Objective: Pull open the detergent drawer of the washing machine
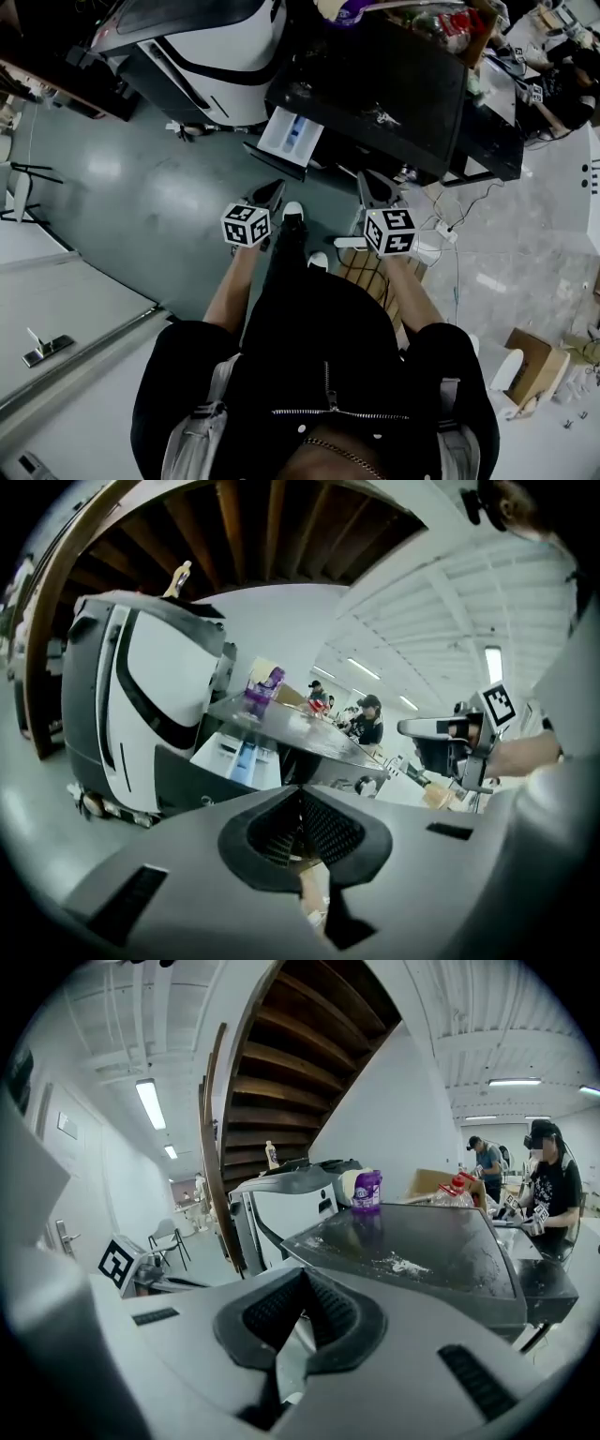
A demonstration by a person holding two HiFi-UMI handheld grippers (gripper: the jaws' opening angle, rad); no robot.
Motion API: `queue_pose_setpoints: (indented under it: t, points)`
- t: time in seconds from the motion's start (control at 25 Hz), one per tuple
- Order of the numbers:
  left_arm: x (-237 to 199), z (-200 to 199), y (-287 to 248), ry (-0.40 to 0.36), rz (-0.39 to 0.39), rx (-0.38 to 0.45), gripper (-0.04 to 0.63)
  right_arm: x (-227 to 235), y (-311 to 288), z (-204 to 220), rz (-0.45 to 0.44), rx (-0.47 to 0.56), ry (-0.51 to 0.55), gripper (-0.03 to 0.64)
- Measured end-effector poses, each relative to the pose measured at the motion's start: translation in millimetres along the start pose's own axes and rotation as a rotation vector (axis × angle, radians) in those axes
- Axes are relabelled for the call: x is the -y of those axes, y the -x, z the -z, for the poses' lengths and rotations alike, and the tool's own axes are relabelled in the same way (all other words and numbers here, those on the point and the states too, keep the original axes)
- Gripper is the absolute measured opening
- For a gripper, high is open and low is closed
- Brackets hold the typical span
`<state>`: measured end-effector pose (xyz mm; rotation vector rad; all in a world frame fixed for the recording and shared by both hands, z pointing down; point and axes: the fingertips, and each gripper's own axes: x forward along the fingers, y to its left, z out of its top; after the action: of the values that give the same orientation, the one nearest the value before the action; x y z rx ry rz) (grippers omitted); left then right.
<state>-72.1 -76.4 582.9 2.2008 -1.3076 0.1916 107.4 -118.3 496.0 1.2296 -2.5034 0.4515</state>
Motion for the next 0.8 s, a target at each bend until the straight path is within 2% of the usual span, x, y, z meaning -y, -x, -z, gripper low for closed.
queue_pose_setpoints:
  t: [0.12, 0.28, 0.52, 0.8]
  points:
    - [16.1, -26.9, 2.2, -0.128, -0.031, 0.011, 0.023, 2.5, 6.3, -9.9, 0.005, 0.029, 0.014, 0.005]
    - [37.7, -59.7, 11.5, -0.241, -0.053, 0.048, 0.023, 1.0, 18.6, -18.9, 0.001, 0.058, 0.030, 0.003]
    - [65.3, -104.9, 34.1, -0.349, -0.073, 0.144, 0.023, 1.8, 37.5, -40.1, 0.012, 0.134, 0.055, 0.004]
    - [81.3, -132.9, 55.4, -0.419, -0.108, 0.202, 0.023, 4.1, 57.3, -59.1, 0.029, 0.207, 0.071, 0.003]
